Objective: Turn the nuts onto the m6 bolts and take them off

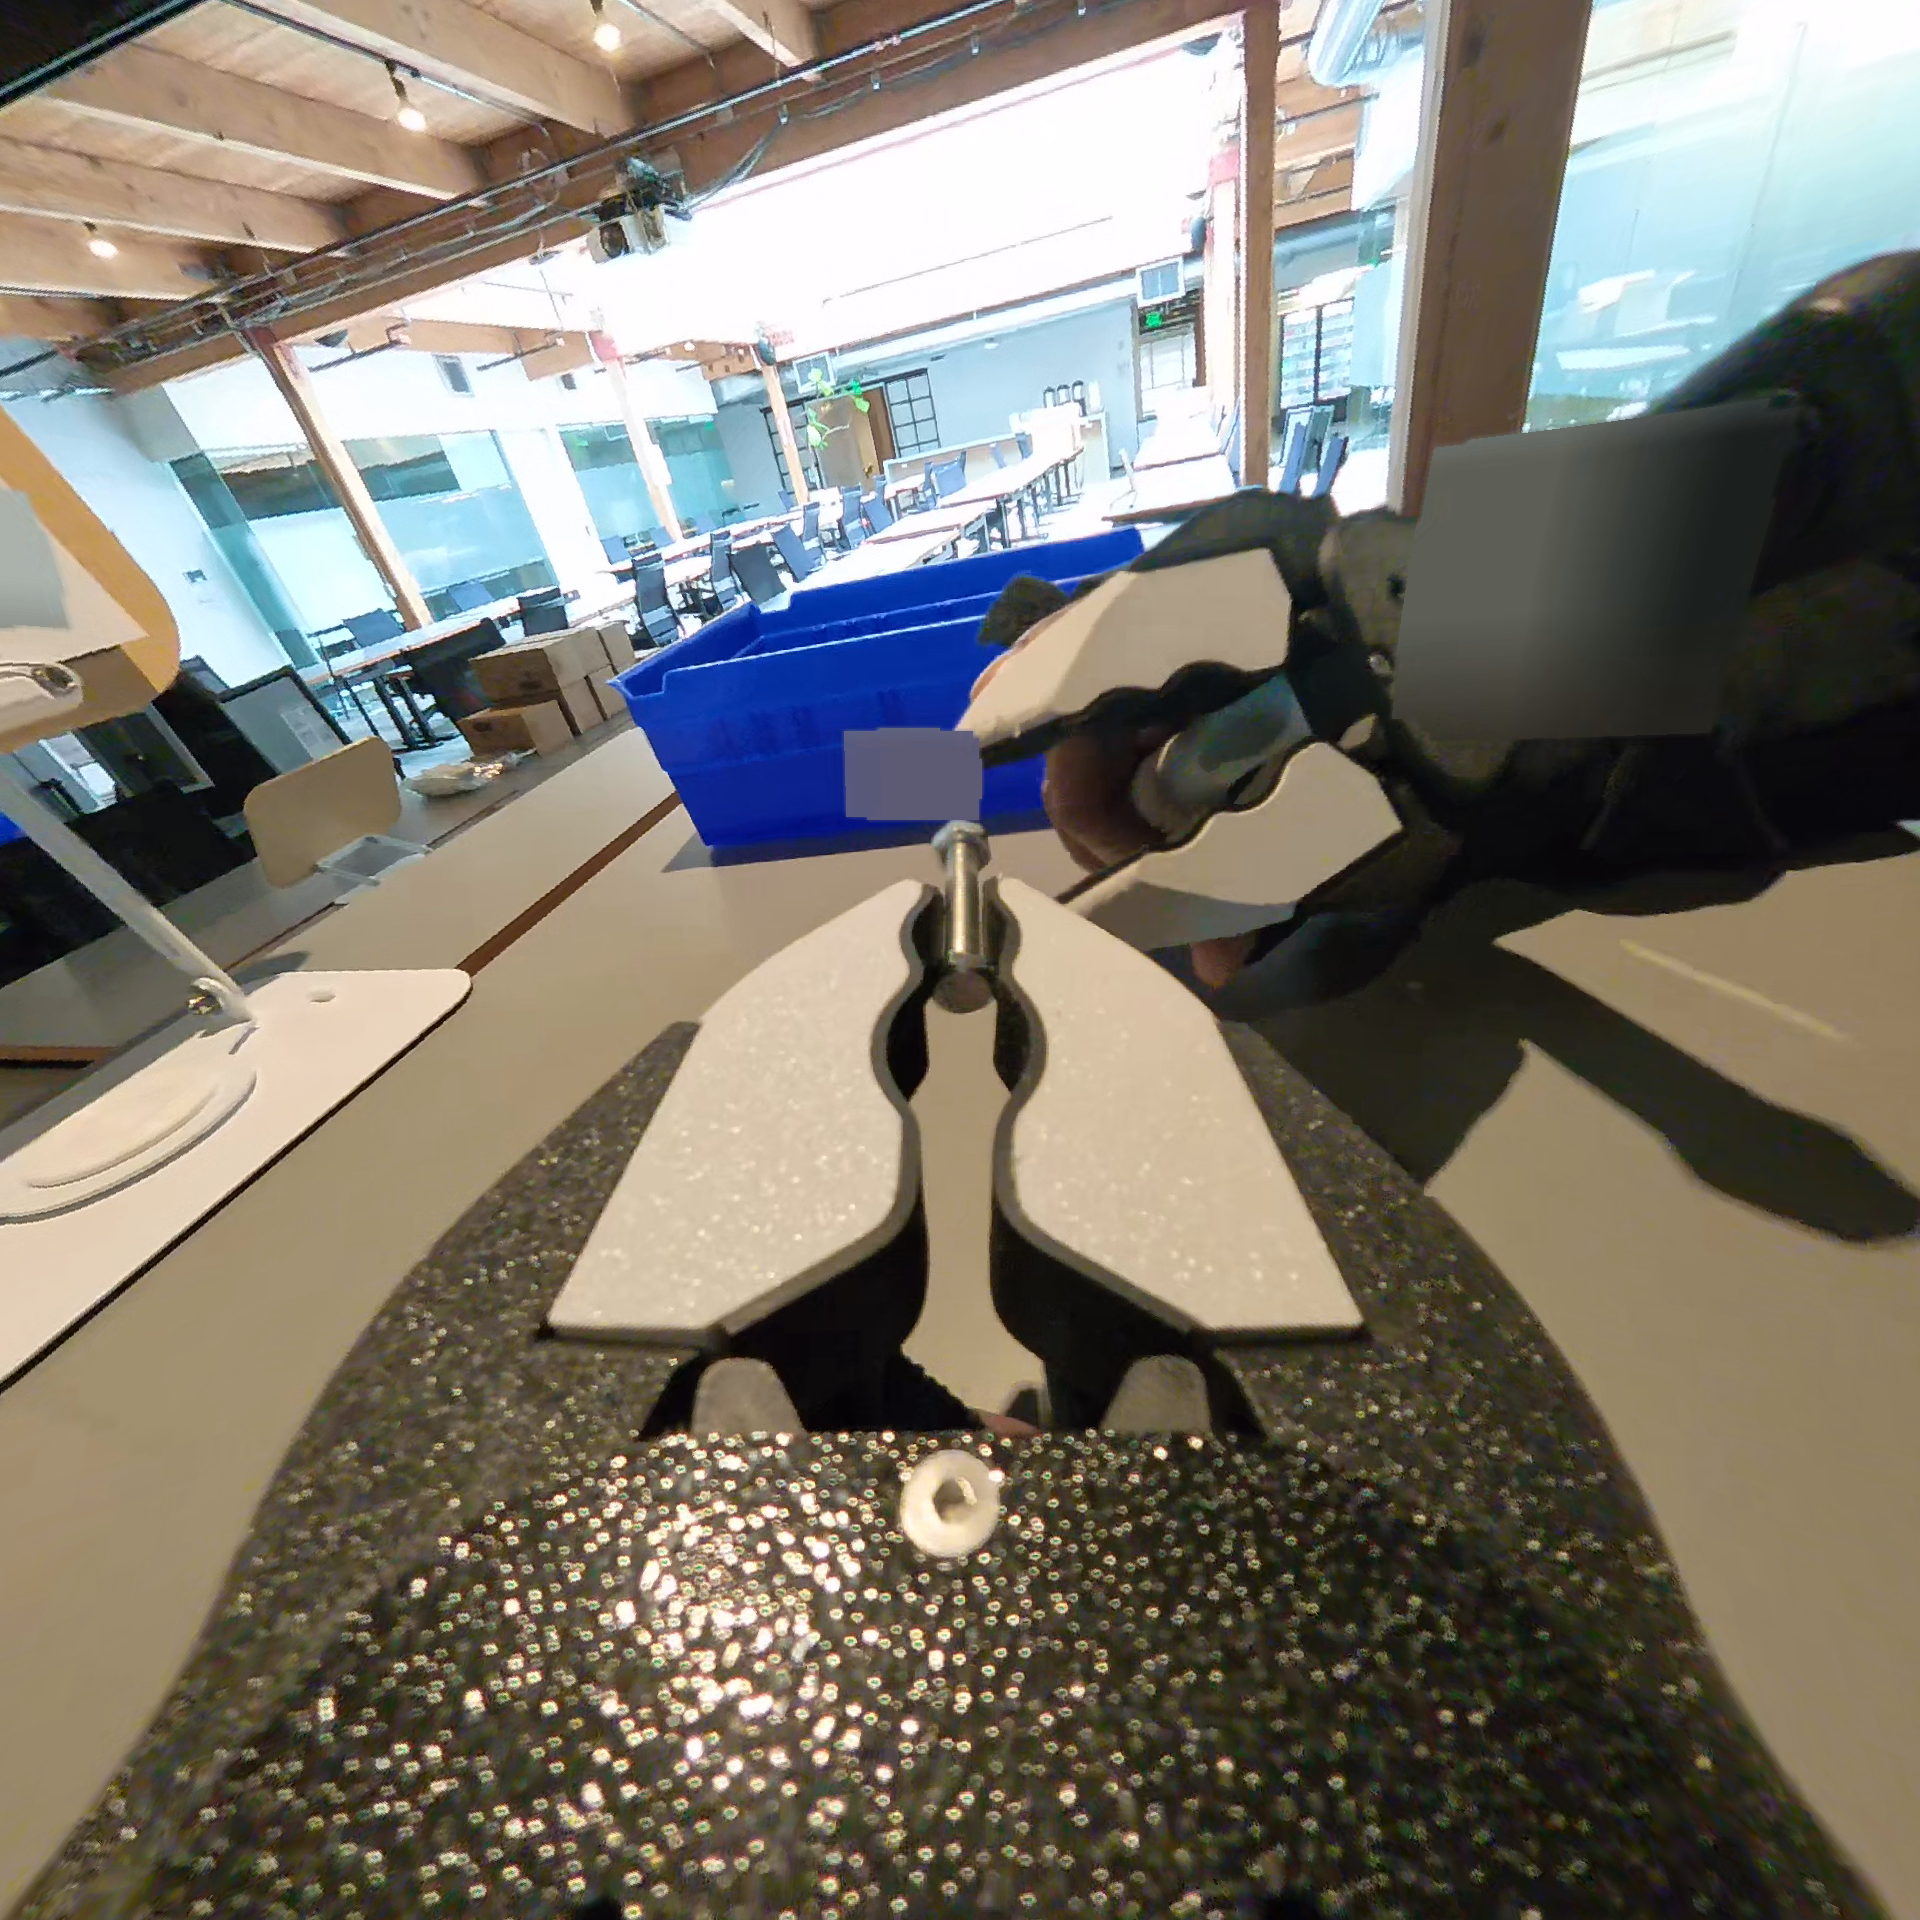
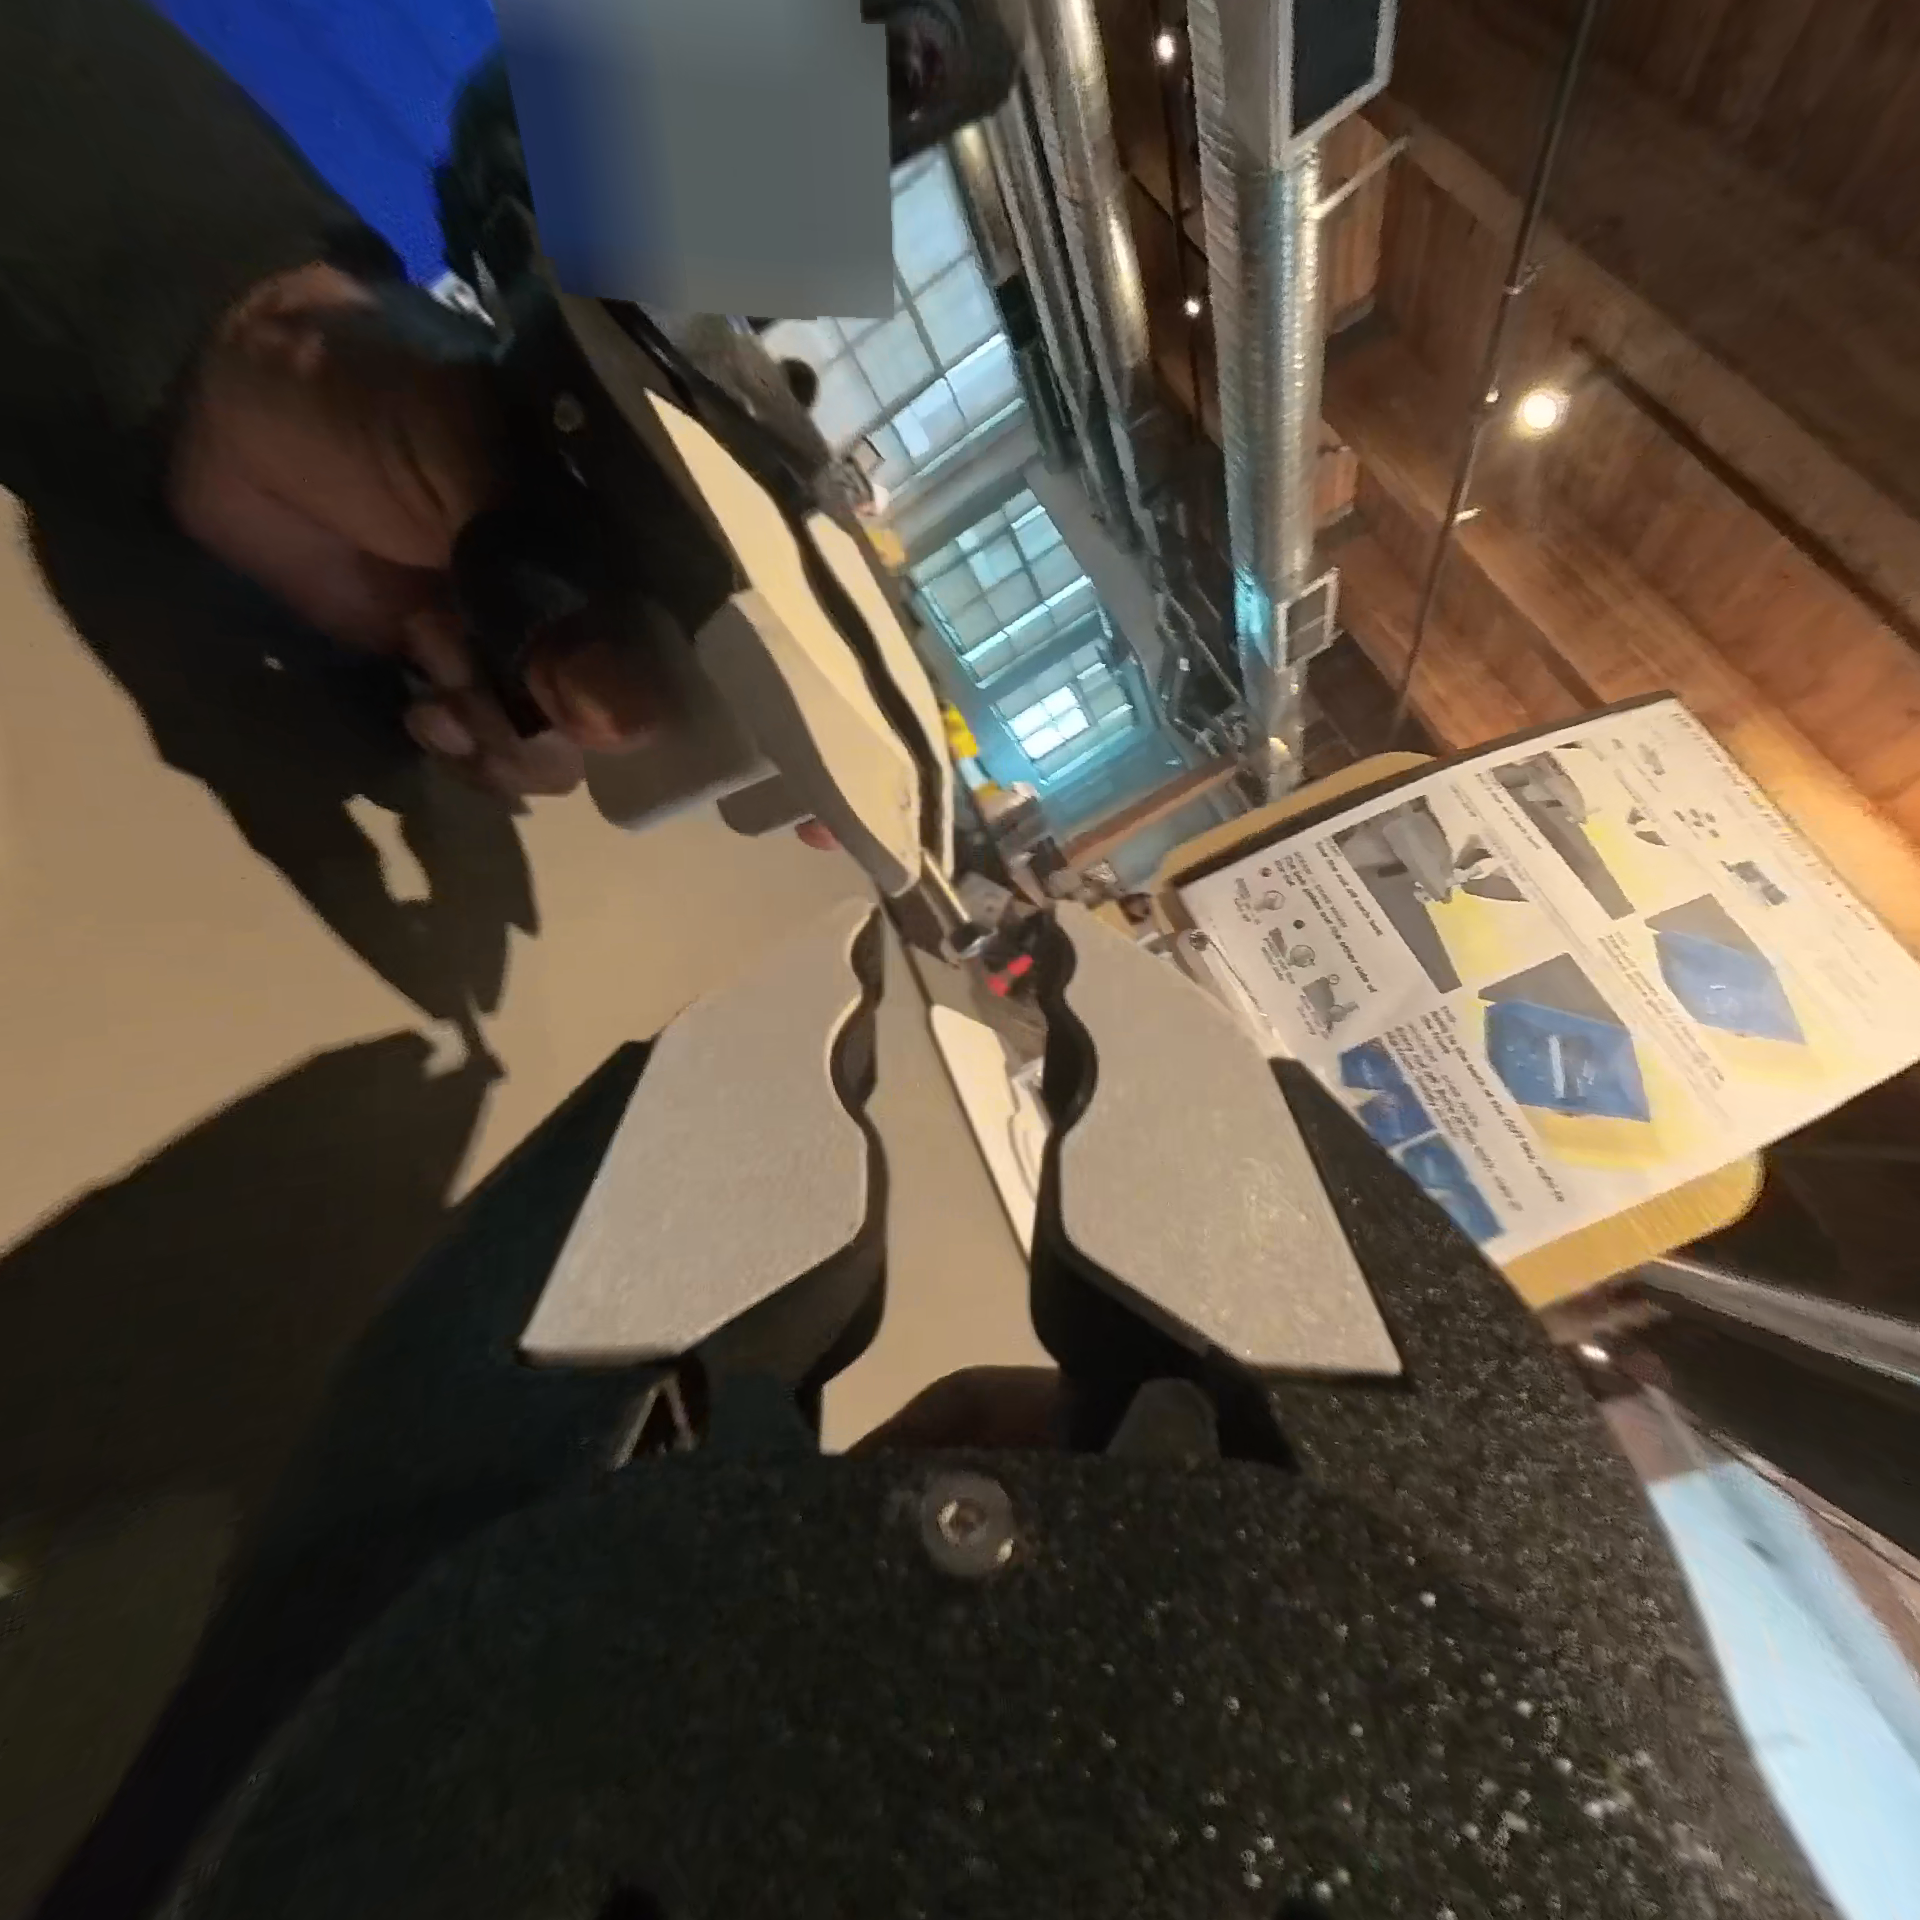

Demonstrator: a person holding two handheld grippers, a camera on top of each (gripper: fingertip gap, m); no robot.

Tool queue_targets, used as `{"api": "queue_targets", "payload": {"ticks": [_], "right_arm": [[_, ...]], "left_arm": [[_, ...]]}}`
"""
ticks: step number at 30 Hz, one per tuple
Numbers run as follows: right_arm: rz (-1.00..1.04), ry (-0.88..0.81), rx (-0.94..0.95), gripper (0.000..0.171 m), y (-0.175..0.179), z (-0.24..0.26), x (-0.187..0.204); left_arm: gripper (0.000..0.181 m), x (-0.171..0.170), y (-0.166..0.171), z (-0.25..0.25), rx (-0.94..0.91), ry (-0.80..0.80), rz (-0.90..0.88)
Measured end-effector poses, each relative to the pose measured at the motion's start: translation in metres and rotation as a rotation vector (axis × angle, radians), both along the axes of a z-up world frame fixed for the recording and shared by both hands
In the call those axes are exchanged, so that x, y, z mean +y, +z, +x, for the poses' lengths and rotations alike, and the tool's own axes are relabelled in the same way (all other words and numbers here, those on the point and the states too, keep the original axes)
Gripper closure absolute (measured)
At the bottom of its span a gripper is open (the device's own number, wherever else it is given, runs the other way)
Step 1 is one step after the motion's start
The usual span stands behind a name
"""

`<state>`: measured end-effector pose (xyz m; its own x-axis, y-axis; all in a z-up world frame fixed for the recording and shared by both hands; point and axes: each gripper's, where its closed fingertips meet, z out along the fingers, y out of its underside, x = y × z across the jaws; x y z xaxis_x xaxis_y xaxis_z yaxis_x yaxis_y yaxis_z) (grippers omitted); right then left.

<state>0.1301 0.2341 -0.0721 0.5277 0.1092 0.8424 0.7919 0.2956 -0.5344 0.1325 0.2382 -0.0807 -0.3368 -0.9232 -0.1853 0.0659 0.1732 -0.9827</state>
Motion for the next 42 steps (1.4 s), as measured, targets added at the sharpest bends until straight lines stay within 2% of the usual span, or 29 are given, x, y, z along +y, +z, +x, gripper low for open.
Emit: {"api": "queue_targets", "payload": {"ticks": [6,10,14,18,24,36,40,42], "right_arm": [[-0.09,0.137,0.113,0.131,-0.003,0.002,-0.018],[-0.146,0.263,0.199,0.129,0.007,-0.005,-0.05],[-0.373,0.438,0.394,0.137,0.011,-0.017,-0.089],[-0.535,0.52,0.531,0.144,0.024,-0.017,-0.109],[-0.622,0.557,0.446,0.136,0.023,-0.02,-0.118],[-0.691,0.575,0.344,0.137,0.012,-0.034,-0.122],[-0.713,0.581,0.323,0.141,0.008,-0.039,-0.124],[-0.738,0.581,0.32,0.149,0.005,-0.043,-0.127]], "left_arm": [[0.174,-0.021,0.0,-0.008,0.041,-0.151,-0.069],[0.174,-0.035,0.003,-0.012,0.039,-0.136,-0.121],[0.174,-0.063,0.006,-0.025,0.038,-0.111,-0.173],[0.174,-0.092,0.011,-0.035,0.01,-0.134,-0.218],[0.174,-0.114,0.018,-0.039,-0.039,-0.181,-0.248],[0.174,-0.126,0.019,-0.043,-0.067,-0.191,-0.219],[0.174,-0.131,0.018,-0.043,-0.058,-0.197,-0.2],[0.174,-0.133,0.016,-0.043,-0.05,-0.195,-0.185]]}}
